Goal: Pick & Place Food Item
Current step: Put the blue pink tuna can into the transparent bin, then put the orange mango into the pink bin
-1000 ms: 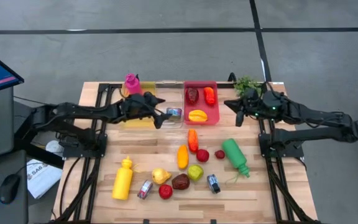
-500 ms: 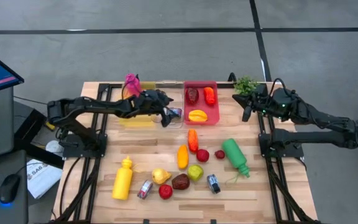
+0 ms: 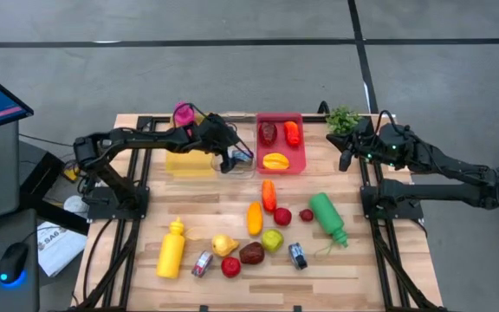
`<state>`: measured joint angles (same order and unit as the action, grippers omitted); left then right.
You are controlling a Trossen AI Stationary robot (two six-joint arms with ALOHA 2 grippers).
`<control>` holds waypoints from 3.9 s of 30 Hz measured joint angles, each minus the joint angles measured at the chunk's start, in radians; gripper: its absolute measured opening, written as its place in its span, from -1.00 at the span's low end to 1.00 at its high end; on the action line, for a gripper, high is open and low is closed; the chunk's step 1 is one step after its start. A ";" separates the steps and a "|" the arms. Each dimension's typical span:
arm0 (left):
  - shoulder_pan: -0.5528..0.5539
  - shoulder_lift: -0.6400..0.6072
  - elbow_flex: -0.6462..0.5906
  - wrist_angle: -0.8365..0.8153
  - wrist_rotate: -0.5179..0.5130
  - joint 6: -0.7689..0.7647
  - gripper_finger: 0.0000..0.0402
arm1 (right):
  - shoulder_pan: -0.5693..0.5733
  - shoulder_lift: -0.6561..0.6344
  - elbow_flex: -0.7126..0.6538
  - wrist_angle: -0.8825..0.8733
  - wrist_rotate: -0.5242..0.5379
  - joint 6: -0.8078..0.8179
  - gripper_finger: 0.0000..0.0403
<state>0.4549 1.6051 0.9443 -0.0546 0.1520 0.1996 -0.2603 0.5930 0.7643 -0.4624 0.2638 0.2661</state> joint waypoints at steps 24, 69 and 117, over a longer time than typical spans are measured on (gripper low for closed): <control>-0.013 0.088 0.003 0.025 -0.020 0.054 0.50 | -0.010 0.000 0.000 -0.002 0.000 -0.012 -1.00; -0.010 -0.141 -0.002 -0.014 -0.208 0.023 -0.68 | -0.024 0.000 0.001 -0.018 0.001 -0.011 -1.00; -0.101 -0.457 -0.038 0.003 -0.208 -0.302 -0.99 | 0.276 0.674 0.051 0.188 -0.063 0.721 -1.00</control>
<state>0.3534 1.1484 0.9066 -0.0521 -0.0555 -0.1024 0.0154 1.2670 0.8153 -0.2742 0.2007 0.9866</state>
